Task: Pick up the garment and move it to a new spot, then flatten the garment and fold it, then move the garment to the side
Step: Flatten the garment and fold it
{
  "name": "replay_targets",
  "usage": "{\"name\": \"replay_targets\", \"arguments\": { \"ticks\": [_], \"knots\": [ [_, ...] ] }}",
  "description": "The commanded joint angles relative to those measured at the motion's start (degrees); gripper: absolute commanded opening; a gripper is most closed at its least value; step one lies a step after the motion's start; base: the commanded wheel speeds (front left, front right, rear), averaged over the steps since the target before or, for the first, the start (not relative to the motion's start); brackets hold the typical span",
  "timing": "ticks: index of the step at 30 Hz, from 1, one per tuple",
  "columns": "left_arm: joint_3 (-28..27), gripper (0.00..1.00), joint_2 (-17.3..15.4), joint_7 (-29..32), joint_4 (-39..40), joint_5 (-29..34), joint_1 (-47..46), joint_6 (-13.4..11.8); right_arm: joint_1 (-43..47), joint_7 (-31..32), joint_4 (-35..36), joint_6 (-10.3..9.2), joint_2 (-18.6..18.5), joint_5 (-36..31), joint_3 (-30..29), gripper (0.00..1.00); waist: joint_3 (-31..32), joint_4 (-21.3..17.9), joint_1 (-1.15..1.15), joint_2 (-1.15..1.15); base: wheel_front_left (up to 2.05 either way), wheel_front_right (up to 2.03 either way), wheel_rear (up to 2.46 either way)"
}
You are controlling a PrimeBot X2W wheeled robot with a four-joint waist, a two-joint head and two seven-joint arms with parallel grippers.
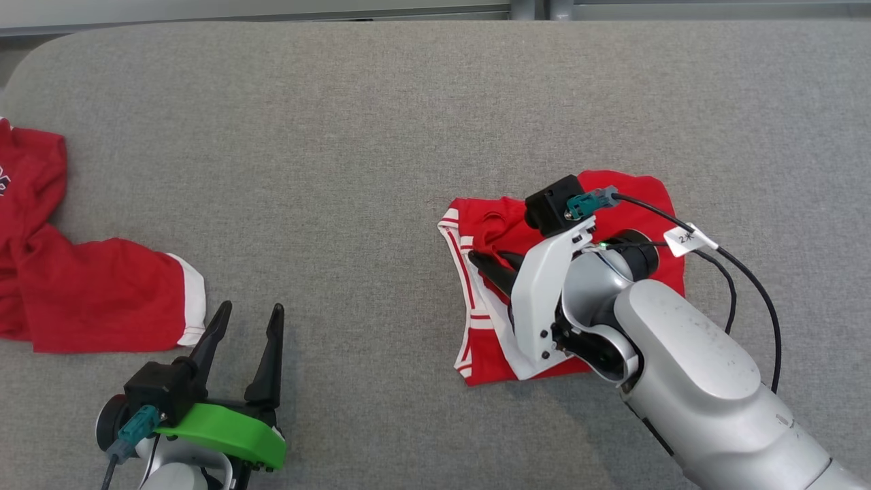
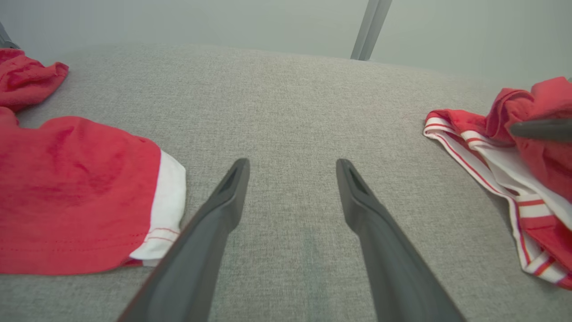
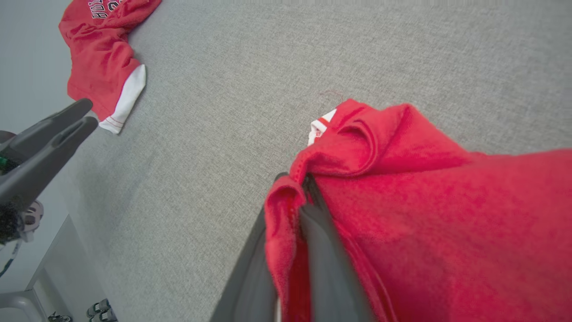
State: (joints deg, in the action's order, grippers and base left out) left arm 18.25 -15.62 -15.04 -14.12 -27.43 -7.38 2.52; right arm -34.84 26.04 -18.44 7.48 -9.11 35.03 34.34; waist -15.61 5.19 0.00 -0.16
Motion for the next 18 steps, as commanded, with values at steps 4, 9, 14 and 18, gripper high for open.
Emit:
{"name": "replay_targets", "arguments": {
  "ticks": [4, 9, 14, 18],
  "knots": [
    [-1.1, 1.00, 0.5, -0.2, -0.4, 1.0, 0.3, 0.6, -1.1, -2.3, -1.3, 0.02, 1.0, -2.3, 0.1, 1.00, -0.3, -0.3, 0.00, 0.16, 0.00, 0.00, 0.00],
    [-2.3, 1.00, 1.0, -0.2, -0.3, 1.3, 1.1, 0.9, 0.1, -3.7, 3.3, 0.02, 0.0, -1.7, 0.3, 1.00, -0.2, -0.8, 0.00, 0.16, 0.00, 0.00, 0.00],
    [-4.3, 1.00, 1.2, -0.2, 1.3, 1.4, 2.5, 0.2, 3.5, -0.5, 12.5, -0.01, -7.9, -2.0, -4.3, 1.00, -0.2, -2.0, 0.00, 0.16, 0.00, 0.00, 0.00],
    [-6.0, 1.00, 2.0, -0.2, 3.5, 1.9, 3.6, 0.0, 8.2, 2.0, 16.3, 0.01, -14.2, -3.0, -13.4, 1.00, -0.7, -2.5, 0.00, 0.16, 0.00, 0.00, 0.00]
  ]
}}
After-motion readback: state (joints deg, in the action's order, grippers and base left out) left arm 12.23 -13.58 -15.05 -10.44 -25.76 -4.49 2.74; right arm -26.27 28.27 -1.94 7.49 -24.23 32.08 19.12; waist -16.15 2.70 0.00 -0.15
